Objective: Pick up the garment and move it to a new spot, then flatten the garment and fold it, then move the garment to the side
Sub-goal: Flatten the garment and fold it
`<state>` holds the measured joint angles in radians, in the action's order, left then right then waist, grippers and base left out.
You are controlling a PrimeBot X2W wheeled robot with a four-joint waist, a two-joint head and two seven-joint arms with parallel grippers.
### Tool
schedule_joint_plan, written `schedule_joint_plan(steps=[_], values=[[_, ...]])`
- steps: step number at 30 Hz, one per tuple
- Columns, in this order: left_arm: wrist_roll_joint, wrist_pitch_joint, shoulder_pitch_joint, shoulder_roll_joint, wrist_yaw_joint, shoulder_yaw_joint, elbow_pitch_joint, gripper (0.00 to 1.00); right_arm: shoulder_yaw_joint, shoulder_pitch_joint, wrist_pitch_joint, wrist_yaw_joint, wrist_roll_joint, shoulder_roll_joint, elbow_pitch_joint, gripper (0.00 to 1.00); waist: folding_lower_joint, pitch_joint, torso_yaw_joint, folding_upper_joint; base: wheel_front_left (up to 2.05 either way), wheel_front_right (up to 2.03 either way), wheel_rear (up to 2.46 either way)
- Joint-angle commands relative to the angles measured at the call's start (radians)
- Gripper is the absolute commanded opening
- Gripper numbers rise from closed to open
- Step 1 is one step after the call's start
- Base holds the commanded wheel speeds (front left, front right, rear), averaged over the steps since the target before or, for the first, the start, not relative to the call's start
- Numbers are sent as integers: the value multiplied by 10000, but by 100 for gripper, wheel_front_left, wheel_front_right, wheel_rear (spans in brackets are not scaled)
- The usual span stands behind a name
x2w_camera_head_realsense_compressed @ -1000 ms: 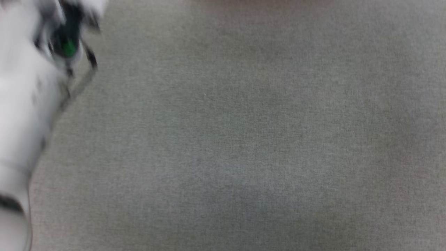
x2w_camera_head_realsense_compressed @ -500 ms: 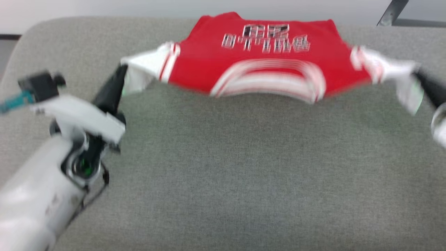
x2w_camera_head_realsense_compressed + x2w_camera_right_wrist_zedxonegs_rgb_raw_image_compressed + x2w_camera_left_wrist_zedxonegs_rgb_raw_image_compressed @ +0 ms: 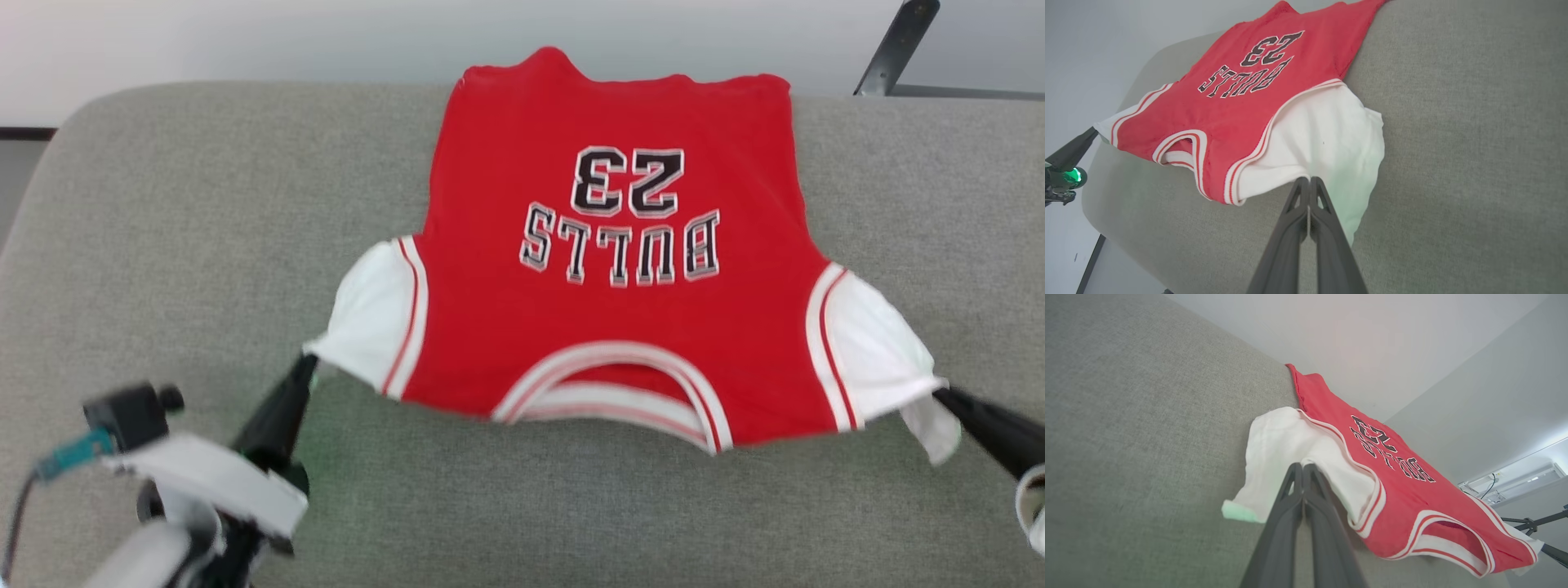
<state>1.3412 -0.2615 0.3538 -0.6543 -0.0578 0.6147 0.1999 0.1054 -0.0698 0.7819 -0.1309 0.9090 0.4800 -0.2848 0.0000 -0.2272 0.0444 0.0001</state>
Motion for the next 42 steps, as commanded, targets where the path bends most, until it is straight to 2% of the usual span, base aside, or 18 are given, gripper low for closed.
schedule_joint_plan(steps=[1, 8, 15, 21, 25, 32, 42], values=[[-173, -45, -356, 27, 151, -171, -243, 0, 153, 291, 132, 3, -11, -29, -202, 0, 0, 69, 34, -1, 0, 0, 0], [-686, -45, -2252, 27, 775, -862, -1727, 0, 756, 1576, 959, 3, 65, -210, -1305, 0, 0, 214, 47, -1, 0, 0, 0], [-934, -45, -4190, -264, 1379, -1483, -3448, 0, 1513, 2805, 1723, 3, 297, -399, -2390, 0, 0, 215, 79, -1, 0, 0, 0], [-1044, -46, -4857, -269, 1696, -1685, -4231, 0, 1815, 3167, 2119, 3, 386, -622, -2758, 0, 0, 102, 143, -1, 0, 0, 0], [-1351, 128, -4401, -143, 1776, -1417, -3919, 0, 1463, 2752, 2163, 3, -80, -450, -2297, 0, 0, 56, 150, -1, 0, 0, 0], [-2113, 680, -3340, 307, 2069, -619, -2745, 0, 156, 1806, 1794, 3, -613, -145, -585, 0, 0, -210, 193, -1, 0, 0, 0], [-2333, 1097, -2492, 991, 1675, 28, -900, 0, -1556, 1114, 742, 3, -1363, 179, 1479, 0, 0, -707, 284, -1, 0, 0, 0]])
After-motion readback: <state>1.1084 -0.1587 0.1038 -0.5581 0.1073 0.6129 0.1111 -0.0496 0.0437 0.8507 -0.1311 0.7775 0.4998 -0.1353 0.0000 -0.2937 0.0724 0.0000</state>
